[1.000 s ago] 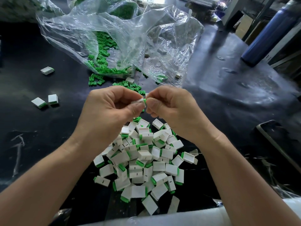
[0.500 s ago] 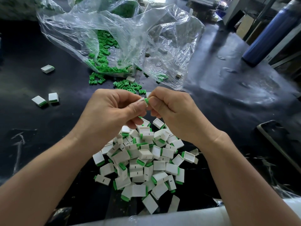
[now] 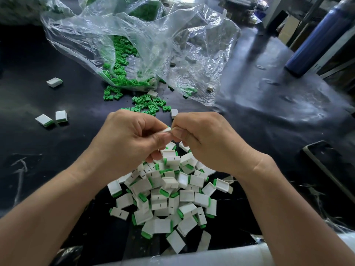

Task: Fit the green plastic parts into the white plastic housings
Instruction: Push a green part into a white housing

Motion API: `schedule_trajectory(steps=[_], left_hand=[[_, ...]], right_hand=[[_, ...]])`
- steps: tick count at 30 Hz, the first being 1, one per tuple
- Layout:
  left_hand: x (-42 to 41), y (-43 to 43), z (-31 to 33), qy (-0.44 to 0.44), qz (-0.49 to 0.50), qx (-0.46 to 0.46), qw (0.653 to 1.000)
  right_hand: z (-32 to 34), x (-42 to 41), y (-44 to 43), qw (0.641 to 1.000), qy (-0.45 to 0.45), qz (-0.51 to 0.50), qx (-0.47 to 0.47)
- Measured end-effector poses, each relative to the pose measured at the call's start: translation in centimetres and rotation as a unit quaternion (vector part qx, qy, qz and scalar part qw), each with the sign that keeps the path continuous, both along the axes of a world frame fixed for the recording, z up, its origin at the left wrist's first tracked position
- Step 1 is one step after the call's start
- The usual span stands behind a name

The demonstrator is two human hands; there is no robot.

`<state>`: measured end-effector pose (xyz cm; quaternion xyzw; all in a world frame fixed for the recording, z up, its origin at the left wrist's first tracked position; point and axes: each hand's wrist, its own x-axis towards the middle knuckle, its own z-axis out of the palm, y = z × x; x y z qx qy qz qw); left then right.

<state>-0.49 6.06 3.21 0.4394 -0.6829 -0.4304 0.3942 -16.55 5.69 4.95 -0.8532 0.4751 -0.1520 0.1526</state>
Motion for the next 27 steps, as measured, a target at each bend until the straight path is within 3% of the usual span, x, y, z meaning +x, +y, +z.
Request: schedule_trajectory(steps=[3,5,9,12,18,22,27], left_hand=[[0.1,-0.2,0.1,0.040,-0.005,0.013,0.999],[0.1,-0.3,0.2,0.078,-0.004,0.026,0.997],[0.0,-0.1,0.5,0.133,0.009,0.022,0.991],[-0.2,0.1,0.7,0.157,0.017,0.005,0.987],[0.0,-0.3,0.5,0.155,0.049,-0.013,0.987],[-0.2,-0.2,0.5,0.149,0.033,-0.012,0.988],[-0.2,0.0,0.5,0.173,0.002,-0.004,0.985]], right_hand=[[-0.1,-0.2,-0.1,0.997,-0.075,-0.010,0.003],[-0.1,-0.2,-0.3,0.986,-0.156,-0.032,0.055],[0.1,-0.4,-0.5,0.916,-0.339,-0.058,0.208],[-0.1,-0.1,-0.5,0.879,-0.362,-0.054,0.304],[-0.4,0.8,-0.3,0.753,-0.460,0.011,0.471],[-0.4,1.0,-0.2,0.729,-0.478,0.005,0.490],[-0.4,1.3,0.1,0.734,-0.479,-0.019,0.481]])
